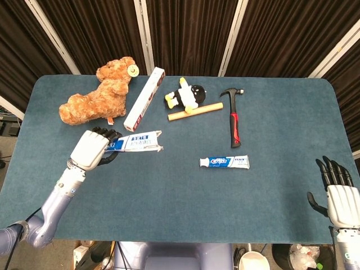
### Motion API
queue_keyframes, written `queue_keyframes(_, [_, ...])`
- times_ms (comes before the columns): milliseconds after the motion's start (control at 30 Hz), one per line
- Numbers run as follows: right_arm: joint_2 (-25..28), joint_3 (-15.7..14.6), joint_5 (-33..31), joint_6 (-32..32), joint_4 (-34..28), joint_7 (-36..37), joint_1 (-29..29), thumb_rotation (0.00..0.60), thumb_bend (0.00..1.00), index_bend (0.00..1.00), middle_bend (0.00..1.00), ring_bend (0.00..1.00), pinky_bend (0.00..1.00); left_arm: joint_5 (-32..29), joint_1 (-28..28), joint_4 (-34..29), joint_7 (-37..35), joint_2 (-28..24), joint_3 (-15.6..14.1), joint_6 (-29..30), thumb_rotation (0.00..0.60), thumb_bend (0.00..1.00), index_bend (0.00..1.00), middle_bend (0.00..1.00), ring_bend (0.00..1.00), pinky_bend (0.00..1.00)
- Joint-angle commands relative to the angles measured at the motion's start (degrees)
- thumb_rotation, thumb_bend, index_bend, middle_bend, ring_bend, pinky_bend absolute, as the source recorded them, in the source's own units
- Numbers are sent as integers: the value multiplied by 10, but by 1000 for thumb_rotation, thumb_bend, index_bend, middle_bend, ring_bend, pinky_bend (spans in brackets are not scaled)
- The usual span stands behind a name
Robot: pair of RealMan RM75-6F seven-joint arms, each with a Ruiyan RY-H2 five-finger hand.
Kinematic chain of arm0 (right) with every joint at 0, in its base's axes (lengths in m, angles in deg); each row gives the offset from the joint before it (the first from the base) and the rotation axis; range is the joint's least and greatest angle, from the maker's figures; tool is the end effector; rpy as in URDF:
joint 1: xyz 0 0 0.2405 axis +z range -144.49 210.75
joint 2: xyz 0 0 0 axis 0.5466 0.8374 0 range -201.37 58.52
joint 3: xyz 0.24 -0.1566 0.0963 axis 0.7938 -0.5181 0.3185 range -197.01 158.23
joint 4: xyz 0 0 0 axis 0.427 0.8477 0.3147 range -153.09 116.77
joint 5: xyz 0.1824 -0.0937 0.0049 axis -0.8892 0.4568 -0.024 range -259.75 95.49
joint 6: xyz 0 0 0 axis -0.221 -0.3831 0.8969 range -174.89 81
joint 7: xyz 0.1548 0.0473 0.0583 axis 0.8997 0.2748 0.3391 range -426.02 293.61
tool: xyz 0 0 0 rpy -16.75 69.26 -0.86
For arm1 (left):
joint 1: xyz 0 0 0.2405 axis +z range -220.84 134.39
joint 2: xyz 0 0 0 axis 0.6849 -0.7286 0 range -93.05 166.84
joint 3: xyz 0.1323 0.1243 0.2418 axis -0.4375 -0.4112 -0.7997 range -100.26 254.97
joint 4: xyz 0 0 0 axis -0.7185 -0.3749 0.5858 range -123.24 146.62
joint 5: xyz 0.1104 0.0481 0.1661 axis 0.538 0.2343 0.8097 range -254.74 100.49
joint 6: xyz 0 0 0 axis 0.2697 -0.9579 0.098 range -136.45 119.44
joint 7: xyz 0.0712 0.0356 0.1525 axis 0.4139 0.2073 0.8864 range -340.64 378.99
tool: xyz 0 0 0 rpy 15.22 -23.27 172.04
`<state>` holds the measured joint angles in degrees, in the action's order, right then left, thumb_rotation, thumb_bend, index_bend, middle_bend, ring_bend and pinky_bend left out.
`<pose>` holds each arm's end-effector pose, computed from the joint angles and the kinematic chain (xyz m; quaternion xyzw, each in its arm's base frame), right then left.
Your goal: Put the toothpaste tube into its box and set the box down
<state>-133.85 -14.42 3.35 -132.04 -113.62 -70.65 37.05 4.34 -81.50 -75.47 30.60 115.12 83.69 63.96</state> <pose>-0.3423 -0.2131 0.1957 0.5927 -0.3679 0.3800 0.6075 -0.1814 0.3843 0.0788 -0.7181 -0.2460 -0.4685 0.4521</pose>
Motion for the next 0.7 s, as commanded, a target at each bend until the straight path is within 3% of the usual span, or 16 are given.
queue_keyframes(33, [7, 11, -8, 22, -25, -26, 19, 600, 359, 0, 70, 68, 104, -2, -4, -4, -9, -5, 12, -2, 600, 420, 397, 511, 462, 441])
queue_keyframes(367, [-1, 64, -113, 142, -103, -166, 116, 600, 359, 59, 162, 162, 158, -8, -10, -20, -22, -21, 30, -18, 600, 420, 396, 510, 461, 441])
queue_keyframes(700, [-76, 66, -188, 213, -93, -294, 200, 600, 359, 89, 195, 192, 192, -6, -8, -2, -54, -37, 38, -27, 600, 420, 396, 510, 461, 441])
